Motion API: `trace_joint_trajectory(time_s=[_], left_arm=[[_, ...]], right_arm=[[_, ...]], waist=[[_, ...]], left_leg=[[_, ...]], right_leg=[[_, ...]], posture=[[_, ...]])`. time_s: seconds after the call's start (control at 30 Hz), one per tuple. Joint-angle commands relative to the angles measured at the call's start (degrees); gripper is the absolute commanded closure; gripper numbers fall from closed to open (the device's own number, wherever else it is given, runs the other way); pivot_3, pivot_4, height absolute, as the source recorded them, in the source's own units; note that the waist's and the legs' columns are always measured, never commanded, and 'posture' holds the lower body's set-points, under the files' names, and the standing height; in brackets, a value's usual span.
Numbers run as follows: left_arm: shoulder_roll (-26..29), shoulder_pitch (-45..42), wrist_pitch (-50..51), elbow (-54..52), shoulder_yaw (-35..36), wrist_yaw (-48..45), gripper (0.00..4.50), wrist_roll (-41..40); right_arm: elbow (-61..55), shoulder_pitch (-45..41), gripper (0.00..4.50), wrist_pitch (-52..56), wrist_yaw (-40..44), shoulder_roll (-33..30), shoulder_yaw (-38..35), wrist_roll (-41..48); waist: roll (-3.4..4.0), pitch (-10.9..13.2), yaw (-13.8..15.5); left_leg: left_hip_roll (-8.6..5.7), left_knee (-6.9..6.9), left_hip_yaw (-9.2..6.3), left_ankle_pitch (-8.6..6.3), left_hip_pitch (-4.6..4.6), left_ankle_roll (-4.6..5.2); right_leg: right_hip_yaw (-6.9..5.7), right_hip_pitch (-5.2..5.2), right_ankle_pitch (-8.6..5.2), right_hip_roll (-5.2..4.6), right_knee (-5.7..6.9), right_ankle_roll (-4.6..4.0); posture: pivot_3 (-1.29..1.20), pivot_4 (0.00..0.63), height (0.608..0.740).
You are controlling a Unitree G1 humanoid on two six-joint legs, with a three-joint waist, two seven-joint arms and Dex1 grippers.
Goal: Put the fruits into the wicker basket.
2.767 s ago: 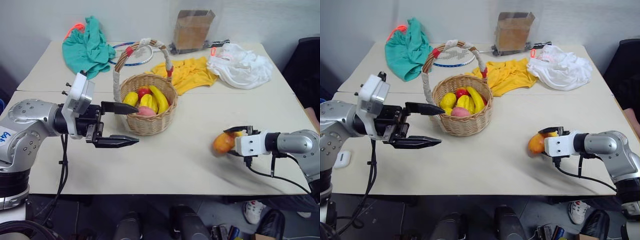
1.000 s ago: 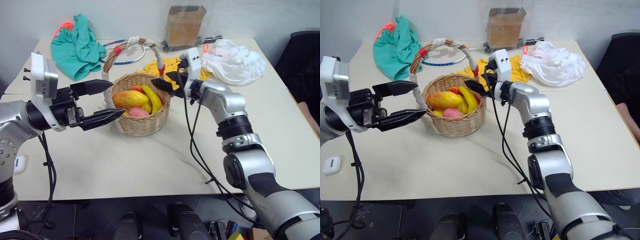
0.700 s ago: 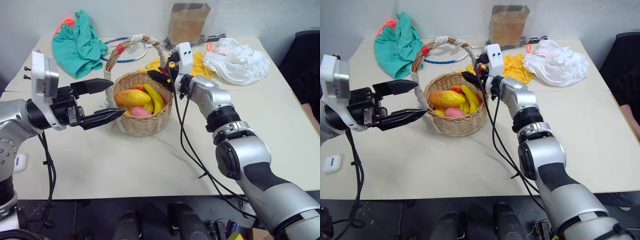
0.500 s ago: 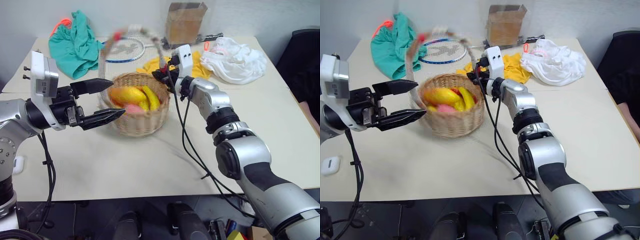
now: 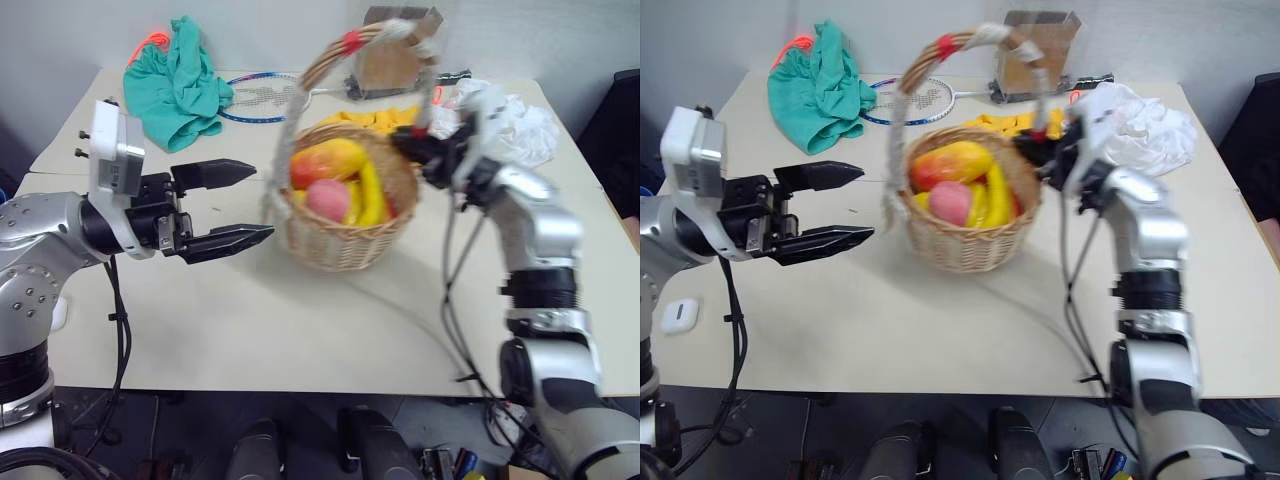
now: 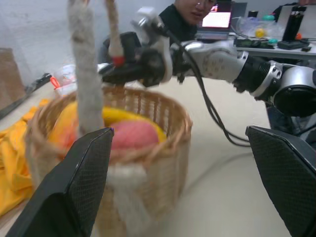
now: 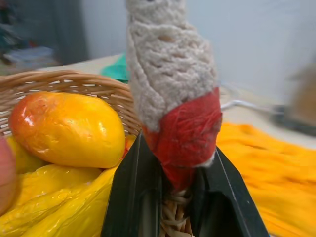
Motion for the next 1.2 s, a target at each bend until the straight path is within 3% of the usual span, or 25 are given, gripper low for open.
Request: trace_joint_trajectory(time_s=[0.03,0.2,0.43,0.47,0.67,0.83,0.93,1.03,1.2], left_arm=[[-1.77,-2.35,-2.18,0.44,-2.46,-1.65,0.00,0.89],[-5.13,-5.94,-2.84,3.25,-5.58,-4.05,0.00,1.26],[-8.08,-8.91,-4.42,7.29,-9.02,-7.40,0.00,4.11],[-8.27,-9.19,-4.50,7.84,-9.14,-7.85,0.00,4.34],[-8.98,-9.86,-5.07,10.17,-9.56,-9.62,0.00,5.65],[-8.53,-10.37,-5.97,13.57,-9.45,-12.19,0.00,7.17],[-7.49,-10.75,-7.43,16.78,-9.89,-14.65,0.00,9.19],[-6.77,-11.86,-8.57,19.69,-10.15,-16.93,0.00,10.55],[-5.31,-13.04,-8.16,21.95,-10.35,-21.20,0.00,11.15]], right_arm=[[-10.56,6.61,4.22,5.11,0.05,-9.70,-8.76,2.96],[-11.09,17.30,4.22,7.11,-2.71,-18.74,-18.60,2.52],[-8.62,25.47,4.22,5.12,-9.87,-15.46,-24.26,2.74],[-8.87,26.34,3.49,5.18,-10.10,-14.73,-24.98,3.73],[-12.74,32.77,1.61,5.70,-9.34,-14.89,-27.74,6.28],[-17.32,41.97,0.04,10.31,-5.72,-20.00,-36.70,8.58],[-18.74,49.66,0.04,18.25,-0.15,-25.89,-46.62,11.89],[-20.24,59.56,0.04,27.56,12.03,-30.61,-55.92,17.25],[-17.53,74.48,0.04,28.94,28.16,-33.97,-66.24,17.01]], waist=[[0.00,0.00,0.36],[0.01,0.00,0.18],[0.02,-0.01,-0.77],[0.03,-0.01,-0.84],[0.06,-0.03,-0.73],[0.11,-0.05,0.06],[0.15,-0.07,0.60],[0.15,-0.07,0.61],[0.05,-0.08,0.19]], left_leg=[[0.00,-0.01,0.01,0.00,0.04,0.00],[-0.02,0.01,0.09,0.04,0.15,0.03],[-0.01,0.05,0.26,0.32,0.39,-0.02],[-0.03,0.04,0.26,0.39,0.39,-0.03],[-0.05,0.03,0.25,0.45,0.40,-0.06],[-0.04,0.04,0.23,0.45,0.38,-0.05],[-0.10,-0.03,0.22,0.45,0.36,-0.01],[-0.08,-0.04,0.20,0.43,0.37,0.05],[-0.03,-0.05,0.14,0.28,0.43,0.31]], right_leg=[[0.01,0.04,0.00,0.03,-0.19,0.00],[0.11,0.15,0.04,0.10,-0.22,0.06],[0.37,0.19,0.24,0.24,0.03,0.09],[0.43,0.19,0.26,0.26,0.08,0.11],[0.51,0.18,0.30,0.29,0.12,0.16],[0.51,0.19,0.31,0.30,0.07,0.18],[0.49,0.20,0.32,0.30,-0.07,0.20],[0.49,0.30,0.37,0.34,-0.25,0.28],[0.50,0.55,0.50,0.79,-0.59,0.47]], posture=[[0.00,0.150,0.740],[0.00,0.150,0.740],[0.00,0.150,0.740],[0.00,0.150,0.740],[0.00,0.150,0.740],[0.00,0.150,0.740],[0.00,0.150,0.740],[0.00,0.150,0.740],[0.00,0.150,0.740]])
